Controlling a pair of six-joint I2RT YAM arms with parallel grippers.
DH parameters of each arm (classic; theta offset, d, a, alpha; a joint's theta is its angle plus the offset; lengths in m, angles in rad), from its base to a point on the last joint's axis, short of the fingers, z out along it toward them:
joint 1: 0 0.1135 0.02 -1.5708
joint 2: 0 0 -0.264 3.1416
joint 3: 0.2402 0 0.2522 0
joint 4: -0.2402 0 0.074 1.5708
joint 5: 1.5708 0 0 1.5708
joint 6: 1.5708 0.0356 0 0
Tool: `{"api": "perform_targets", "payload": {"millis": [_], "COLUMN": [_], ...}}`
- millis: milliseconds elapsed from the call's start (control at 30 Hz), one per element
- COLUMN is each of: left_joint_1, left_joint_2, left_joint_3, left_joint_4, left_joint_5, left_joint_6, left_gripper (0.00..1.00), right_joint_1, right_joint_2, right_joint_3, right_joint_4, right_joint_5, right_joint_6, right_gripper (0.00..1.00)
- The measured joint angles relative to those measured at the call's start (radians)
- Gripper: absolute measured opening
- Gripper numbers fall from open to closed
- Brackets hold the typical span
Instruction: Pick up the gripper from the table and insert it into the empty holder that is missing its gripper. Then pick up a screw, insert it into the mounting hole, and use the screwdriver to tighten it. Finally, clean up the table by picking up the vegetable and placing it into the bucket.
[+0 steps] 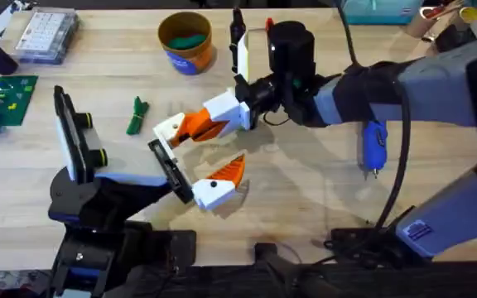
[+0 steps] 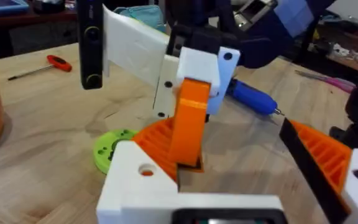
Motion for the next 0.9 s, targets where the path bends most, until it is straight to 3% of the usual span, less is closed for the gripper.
{"api": "perform_targets", "payload": {"millis": [900], "left_joint_1": [0.014], "left_joint_2": [-0.001], "left_joint_3": [0.001], "left_joint_4": [-0.004], "left_joint_5": [-0.002], "left_joint_6": [-0.001], "left_gripper": [0.991], "right_joint_1": [0.011], "right_joint_2": [0.0], "right_joint_3": [0.001], "right_joint_4": [0.002], "right_joint_5": [0.058], "right_joint_6": [-0.004], "right_gripper": [0.018]}}
